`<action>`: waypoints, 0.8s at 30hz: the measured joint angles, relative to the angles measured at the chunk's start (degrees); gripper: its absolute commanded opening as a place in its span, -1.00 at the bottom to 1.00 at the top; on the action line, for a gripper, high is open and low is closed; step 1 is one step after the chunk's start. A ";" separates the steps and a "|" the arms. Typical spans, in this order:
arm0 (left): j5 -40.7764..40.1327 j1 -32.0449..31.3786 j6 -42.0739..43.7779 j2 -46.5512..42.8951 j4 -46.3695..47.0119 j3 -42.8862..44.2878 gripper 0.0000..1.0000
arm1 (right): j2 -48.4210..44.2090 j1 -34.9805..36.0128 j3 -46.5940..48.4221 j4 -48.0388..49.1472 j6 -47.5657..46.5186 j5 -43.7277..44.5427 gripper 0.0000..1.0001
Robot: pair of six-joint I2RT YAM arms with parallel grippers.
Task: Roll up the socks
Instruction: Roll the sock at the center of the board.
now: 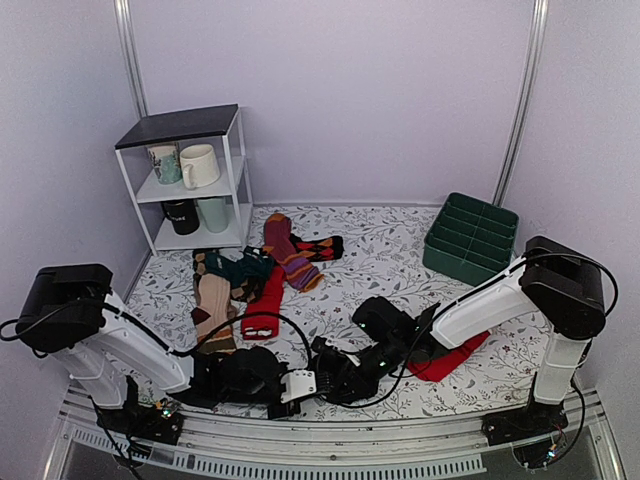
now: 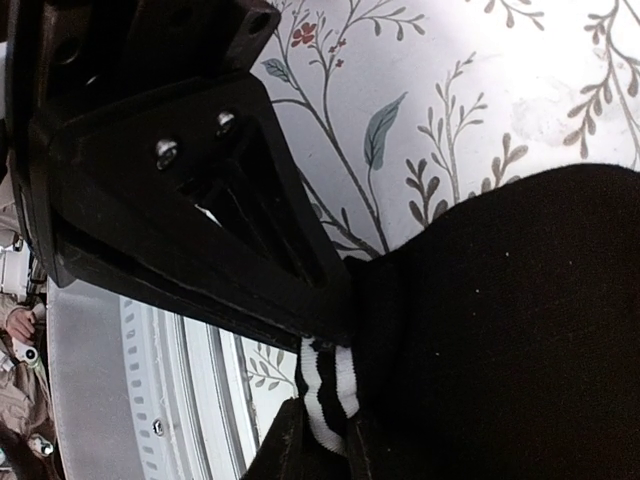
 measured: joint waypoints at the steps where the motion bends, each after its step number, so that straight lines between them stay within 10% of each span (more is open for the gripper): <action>1: 0.20 0.02 -0.57 0.00 -0.55 0.33 -1.00 | 0.00 0.00 -0.04 0.39 0.15 -0.02 -0.59; 24: 27.08 10.10 -14.56 7.56 -9.11 11.47 -1.00 | -23.61 5.20 -24.02 24.81 -19.50 22.45 -0.21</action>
